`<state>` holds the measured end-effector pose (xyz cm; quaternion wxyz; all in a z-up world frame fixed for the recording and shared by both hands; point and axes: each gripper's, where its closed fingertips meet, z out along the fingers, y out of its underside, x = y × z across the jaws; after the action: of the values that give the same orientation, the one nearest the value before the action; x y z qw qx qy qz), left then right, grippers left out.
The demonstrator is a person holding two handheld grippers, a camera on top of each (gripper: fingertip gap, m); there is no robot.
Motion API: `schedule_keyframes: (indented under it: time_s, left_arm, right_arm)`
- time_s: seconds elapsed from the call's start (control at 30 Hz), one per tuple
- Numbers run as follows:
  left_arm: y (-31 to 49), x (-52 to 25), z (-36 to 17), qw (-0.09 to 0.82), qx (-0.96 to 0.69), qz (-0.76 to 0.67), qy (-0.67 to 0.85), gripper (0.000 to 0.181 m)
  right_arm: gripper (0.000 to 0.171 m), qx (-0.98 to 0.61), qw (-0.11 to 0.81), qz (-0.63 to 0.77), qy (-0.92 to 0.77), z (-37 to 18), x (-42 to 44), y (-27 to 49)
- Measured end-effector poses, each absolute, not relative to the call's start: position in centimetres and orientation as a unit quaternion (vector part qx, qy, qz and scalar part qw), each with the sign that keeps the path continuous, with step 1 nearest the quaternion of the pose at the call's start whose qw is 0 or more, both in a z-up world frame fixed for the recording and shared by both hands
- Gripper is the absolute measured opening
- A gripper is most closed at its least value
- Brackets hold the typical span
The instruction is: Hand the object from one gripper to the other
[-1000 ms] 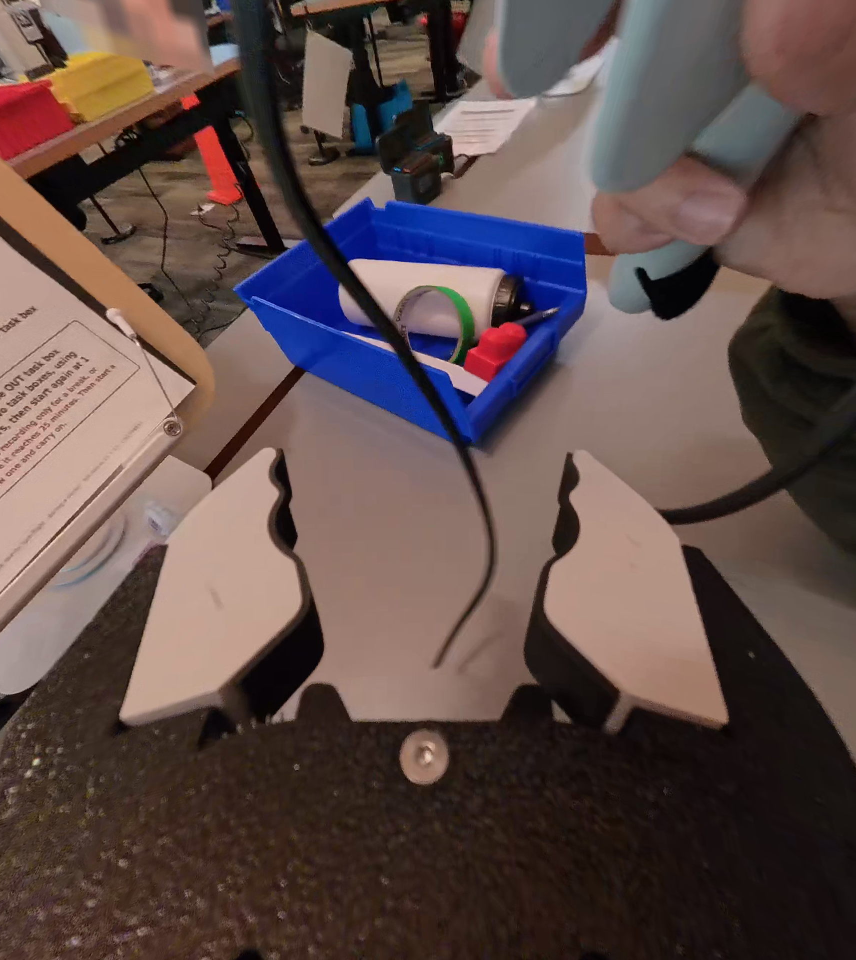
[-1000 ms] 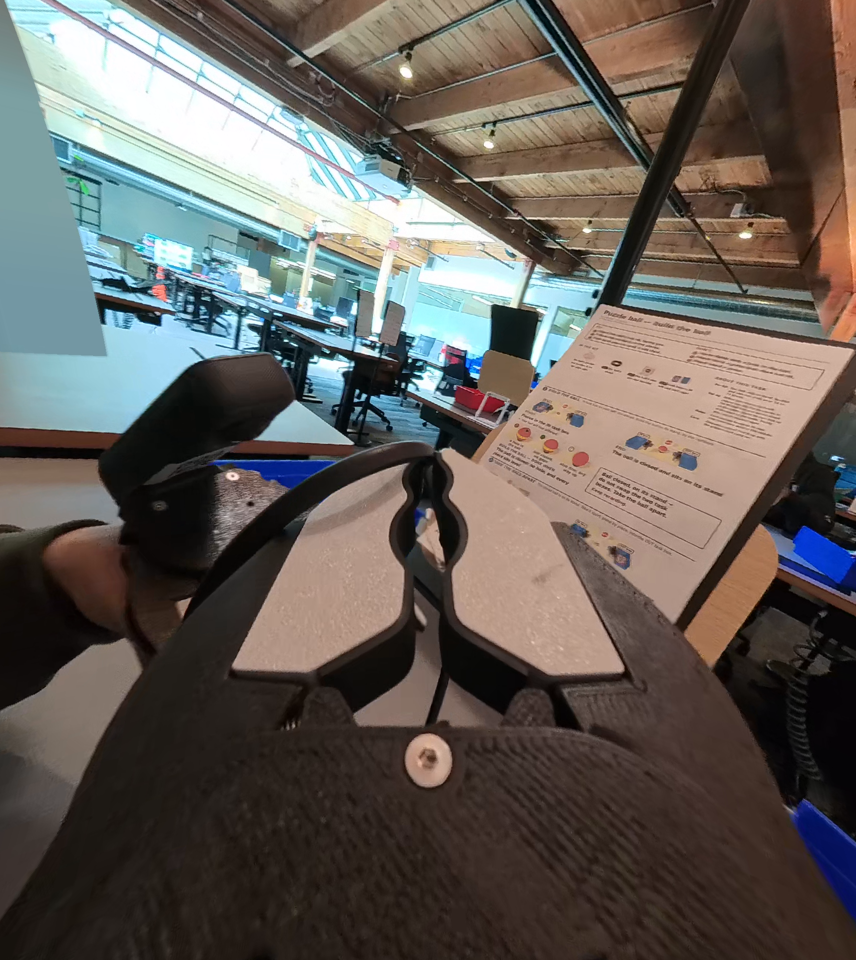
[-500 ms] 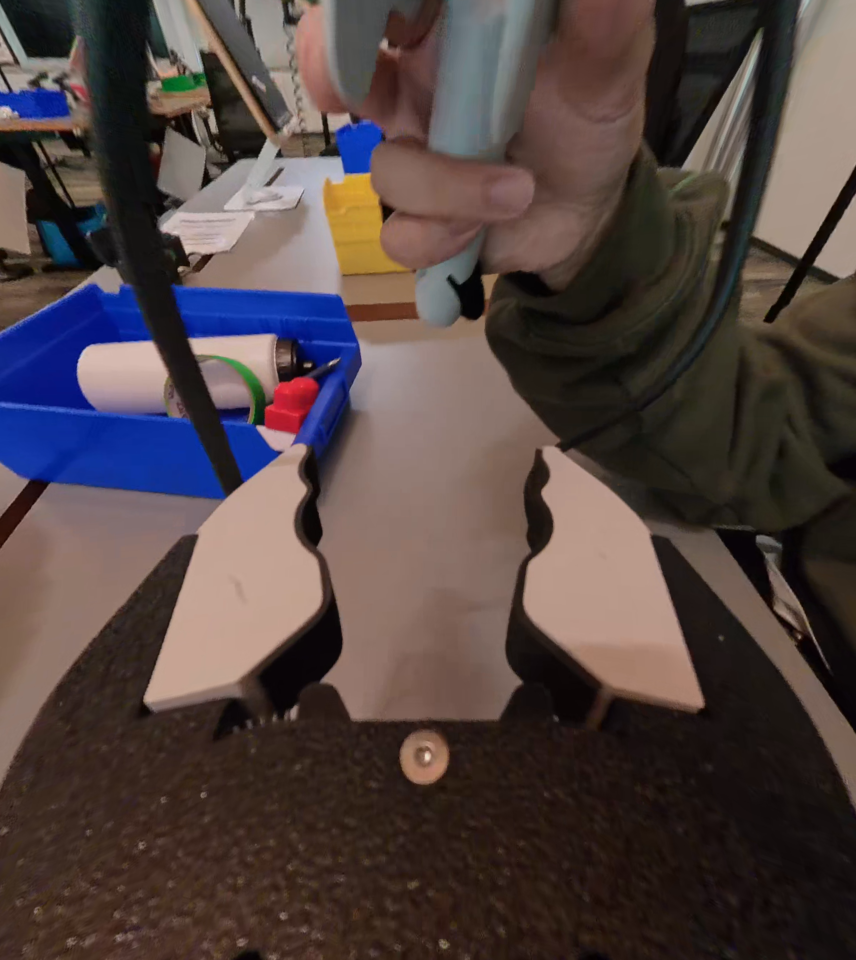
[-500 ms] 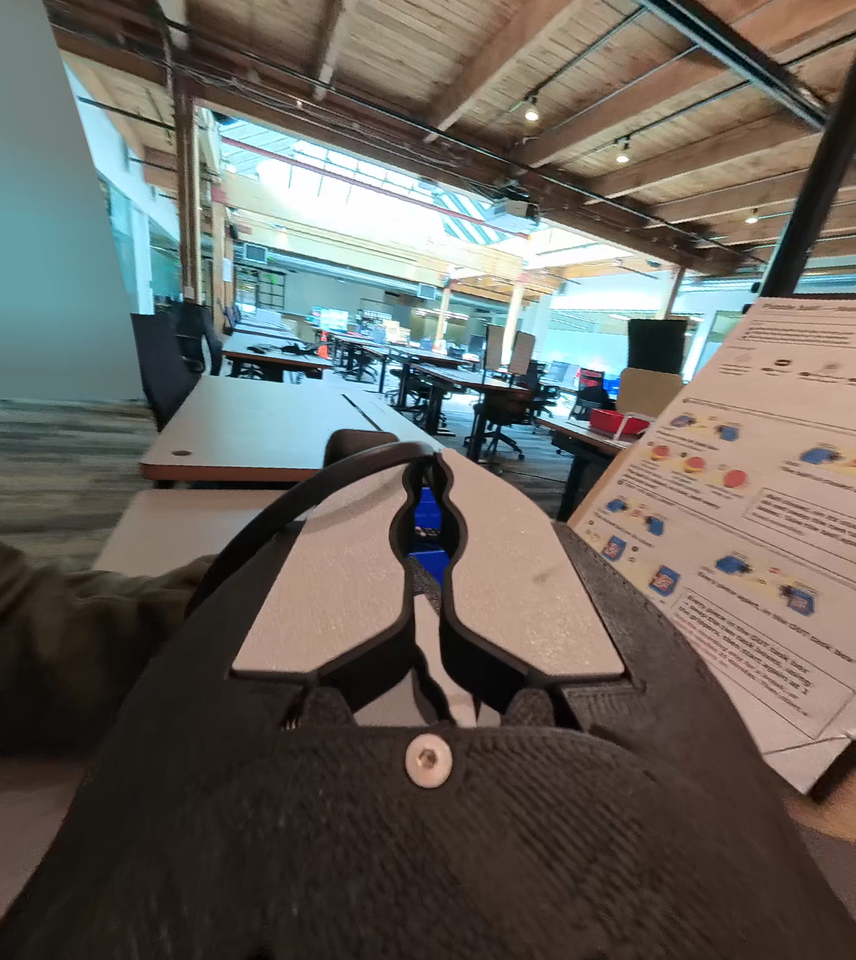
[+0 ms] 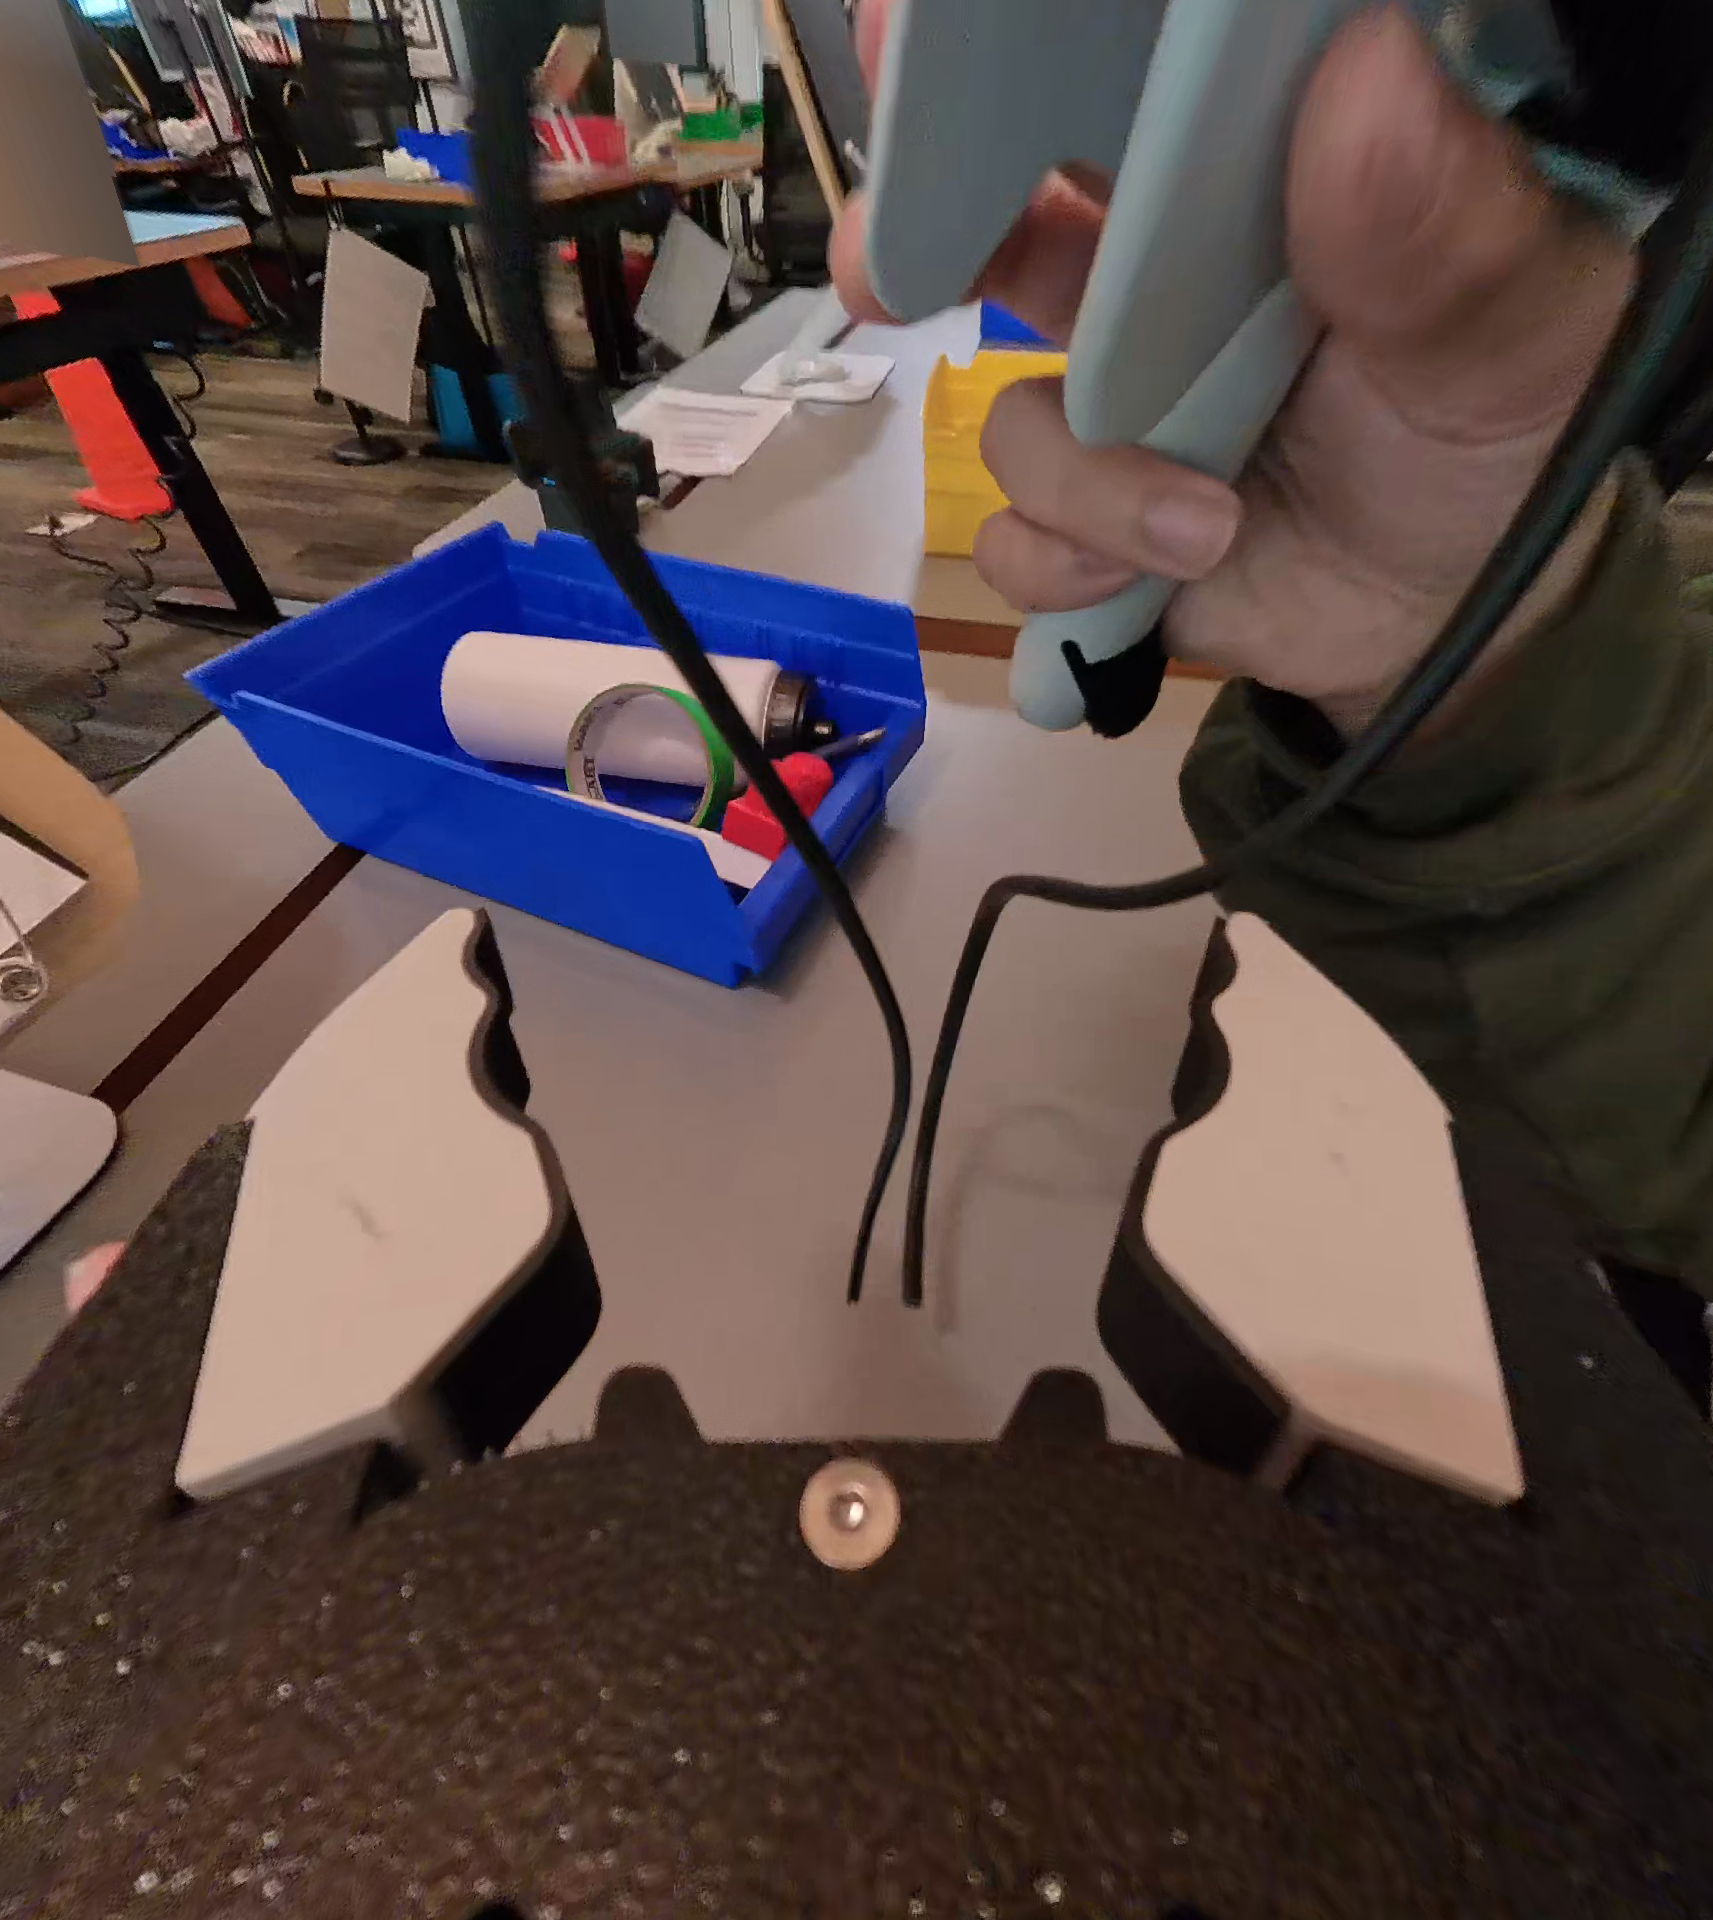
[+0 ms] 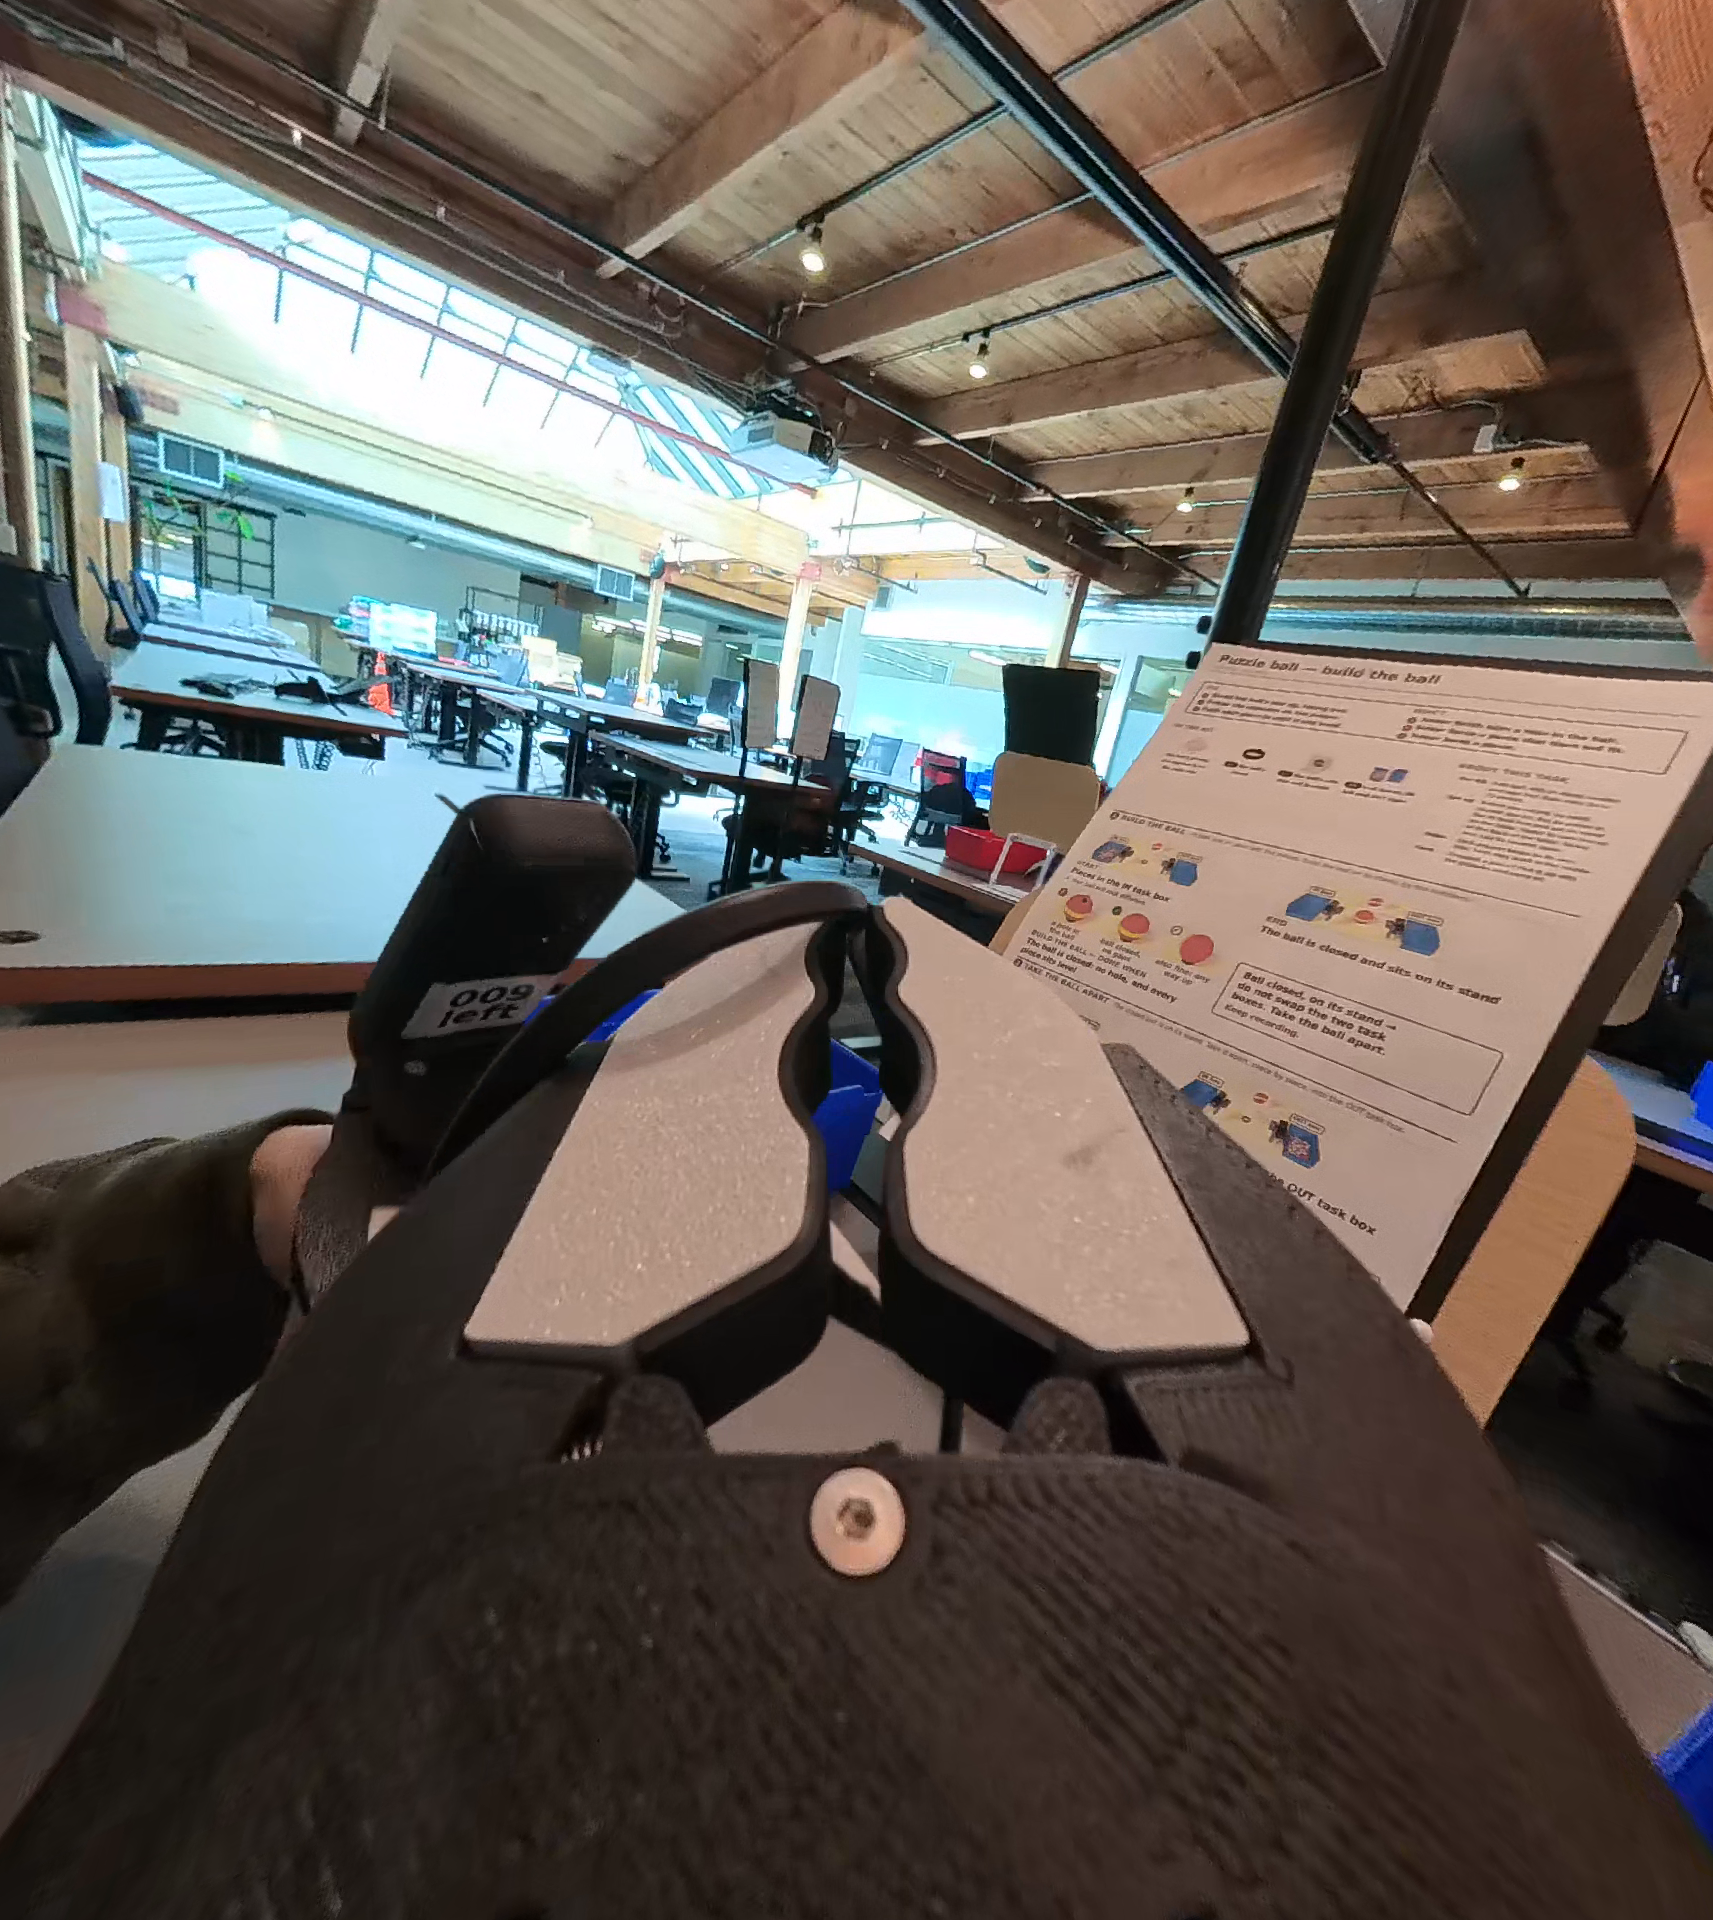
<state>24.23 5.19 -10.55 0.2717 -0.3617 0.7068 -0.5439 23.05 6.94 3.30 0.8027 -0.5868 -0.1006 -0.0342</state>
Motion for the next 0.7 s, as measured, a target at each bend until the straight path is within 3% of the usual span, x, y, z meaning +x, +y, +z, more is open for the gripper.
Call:
schedule_keyframes:
  time_s: [0.1,0.27,0.5,0.7]
  left_arm:
    - [4.3,24.7,-11.8,0.269,-0.358,-0.527,0.722,0.116]
    - [4.8,25.0,-12.7,0.237,-0.389,-0.53,0.715,0.078]
    - [5.6,24.9,-13.1,0.221,-0.407,-0.524,0.714,0.054]
    - [5.0,24.2,-13.1,0.209,-0.4,-0.515,0.729,0.056]
  right_arm:
    - [0.003,-0.596,0.794,-0.035,-0.117,2.9,22.3,7.4]
    - [0.003,-0.598,0.79,-0.024,-0.132,2.8,21.4,7.6]
    - [0.003,-0.594,0.793,-0.018,-0.135,3.0,21.2,7.5]
    - [0.003,-0.598,0.792,-0.053,-0.114,2.9,22.5,7.5]
